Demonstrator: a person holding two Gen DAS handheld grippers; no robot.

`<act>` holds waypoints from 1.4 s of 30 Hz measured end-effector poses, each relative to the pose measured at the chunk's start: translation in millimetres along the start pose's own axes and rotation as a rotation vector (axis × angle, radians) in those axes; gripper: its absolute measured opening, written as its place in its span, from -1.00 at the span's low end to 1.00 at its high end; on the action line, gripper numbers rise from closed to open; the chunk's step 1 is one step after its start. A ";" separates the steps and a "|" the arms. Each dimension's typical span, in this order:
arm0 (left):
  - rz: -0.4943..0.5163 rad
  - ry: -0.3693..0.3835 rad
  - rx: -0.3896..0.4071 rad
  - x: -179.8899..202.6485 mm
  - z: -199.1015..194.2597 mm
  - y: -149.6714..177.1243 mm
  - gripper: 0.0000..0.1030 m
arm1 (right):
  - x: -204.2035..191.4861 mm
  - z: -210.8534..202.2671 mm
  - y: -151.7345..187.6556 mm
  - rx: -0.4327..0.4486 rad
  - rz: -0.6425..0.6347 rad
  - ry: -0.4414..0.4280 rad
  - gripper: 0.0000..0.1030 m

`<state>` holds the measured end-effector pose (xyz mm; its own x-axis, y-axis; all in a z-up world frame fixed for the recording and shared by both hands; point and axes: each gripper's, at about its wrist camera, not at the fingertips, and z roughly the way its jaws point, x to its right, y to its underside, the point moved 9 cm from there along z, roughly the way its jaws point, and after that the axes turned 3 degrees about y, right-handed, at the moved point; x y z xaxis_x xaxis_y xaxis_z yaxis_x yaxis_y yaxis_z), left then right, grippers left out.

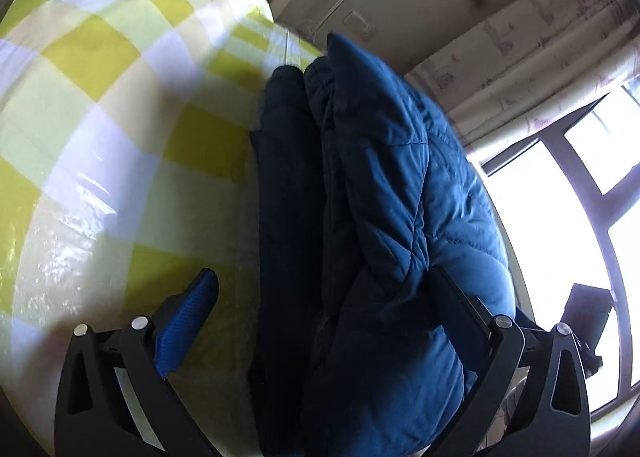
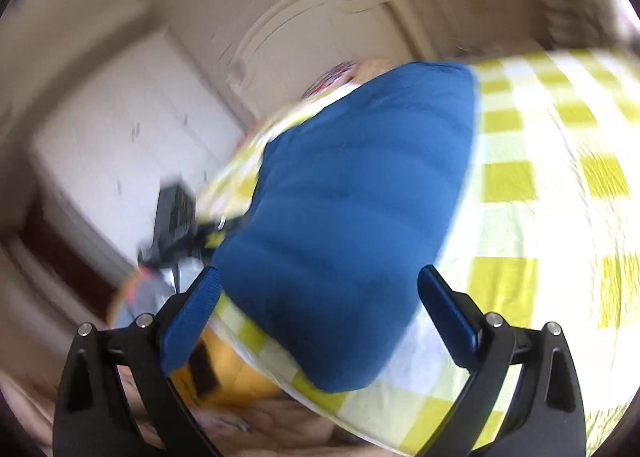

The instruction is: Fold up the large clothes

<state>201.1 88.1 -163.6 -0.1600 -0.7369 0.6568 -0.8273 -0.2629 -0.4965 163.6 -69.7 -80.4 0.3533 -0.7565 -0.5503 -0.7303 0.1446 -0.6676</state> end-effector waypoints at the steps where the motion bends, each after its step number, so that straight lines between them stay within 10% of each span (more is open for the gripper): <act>1: 0.004 -0.004 -0.002 1.4 2.1 2.4 0.91 | 8.2 0.8 -3.5 -0.006 0.026 0.005 0.91; 9: -0.085 0.036 -0.095 6.4 12.1 1.5 0.91 | 30.9 79.7 1.5 -0.220 0.172 -0.065 0.96; 21: -0.038 0.046 -0.128 10.3 15.6 4.9 0.91 | 21.0 90.7 7.2 -0.175 0.091 -0.004 0.96; 24: -0.070 0.141 -0.111 13.9 16.0 8.6 0.51 | 17.8 90.9 3.9 -0.147 0.068 0.022 0.83; 29: -0.067 0.265 0.070 22.2 1.4 10.9 -0.10 | -2.9 82.0 -4.9 -0.052 -0.097 0.146 0.31; 42: 0.039 0.307 0.257 115.2 35.2 -114.2 -0.20 | -19.6 37.9 -158.8 0.196 -0.460 0.333 0.07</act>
<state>296.1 11.4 -51.2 -0.3743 -0.5389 0.7546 -0.6621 -0.4144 -0.6244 294.8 -53.7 17.4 0.3824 -0.9238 -0.0169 -0.4131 -0.1546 -0.8975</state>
